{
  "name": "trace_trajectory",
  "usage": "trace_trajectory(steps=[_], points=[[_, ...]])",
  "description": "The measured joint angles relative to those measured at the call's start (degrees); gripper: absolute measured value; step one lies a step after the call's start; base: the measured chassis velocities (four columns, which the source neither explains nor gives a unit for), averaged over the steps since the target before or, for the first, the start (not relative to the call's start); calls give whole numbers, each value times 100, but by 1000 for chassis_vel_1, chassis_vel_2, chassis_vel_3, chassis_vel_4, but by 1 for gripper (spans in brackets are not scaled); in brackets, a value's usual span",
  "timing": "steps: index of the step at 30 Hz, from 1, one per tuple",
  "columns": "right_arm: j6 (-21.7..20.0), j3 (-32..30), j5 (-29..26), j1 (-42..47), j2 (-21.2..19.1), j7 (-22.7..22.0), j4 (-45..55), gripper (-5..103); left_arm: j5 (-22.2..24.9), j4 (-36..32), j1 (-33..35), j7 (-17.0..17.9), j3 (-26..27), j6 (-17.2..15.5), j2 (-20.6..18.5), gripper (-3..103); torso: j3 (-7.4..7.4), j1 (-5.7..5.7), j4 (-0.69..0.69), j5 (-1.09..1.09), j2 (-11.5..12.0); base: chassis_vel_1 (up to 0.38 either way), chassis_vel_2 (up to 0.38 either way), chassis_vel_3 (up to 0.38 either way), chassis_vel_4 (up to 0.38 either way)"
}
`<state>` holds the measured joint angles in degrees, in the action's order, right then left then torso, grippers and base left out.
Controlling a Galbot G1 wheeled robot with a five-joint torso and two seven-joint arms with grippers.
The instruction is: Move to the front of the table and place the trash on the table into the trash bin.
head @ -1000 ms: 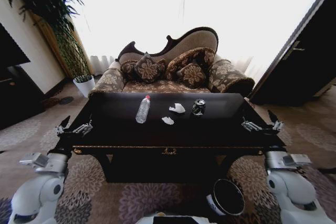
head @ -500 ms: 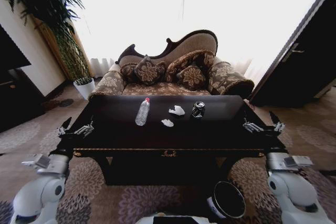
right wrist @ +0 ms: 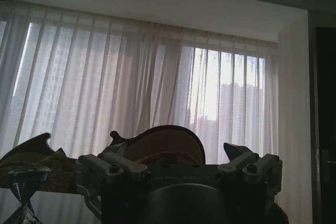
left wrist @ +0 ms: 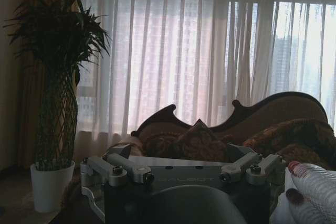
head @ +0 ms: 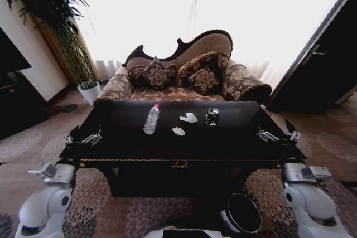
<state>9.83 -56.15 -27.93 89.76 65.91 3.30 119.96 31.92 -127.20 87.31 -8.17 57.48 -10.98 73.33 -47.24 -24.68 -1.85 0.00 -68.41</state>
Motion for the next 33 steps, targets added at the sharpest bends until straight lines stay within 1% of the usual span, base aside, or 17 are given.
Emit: trace_trajectory(steps=[11, 23, 28, 33], points=[[15, 8, 14, 7, 56, 41, 1, 100, -13, 57, -20, -12, -26, 6, -15, 100, -1, -4, 0, -1, 1, 15, -12, -18, 17], [63, 9, 30, 26, 105, 53, -12, 100, -21, 83, -27, -30, -55, 16, -13, 100, 1, 2, 0, 0, -1, 161, -165, -157, 162], [90, 11, 28, 23, 95, 52, -46, 100, -21, 109, -35, -31, -55, 20, -22, 100, 3, 7, 0, -1, -4, 71, -58, -65, 103], [95, 33, 28, 16, 99, 51, -48, 100, -21, 111, -46, -24, -71, 20, -11, 100, -3, -9, 1, 0, 3, 0, 0, 0, 0]])
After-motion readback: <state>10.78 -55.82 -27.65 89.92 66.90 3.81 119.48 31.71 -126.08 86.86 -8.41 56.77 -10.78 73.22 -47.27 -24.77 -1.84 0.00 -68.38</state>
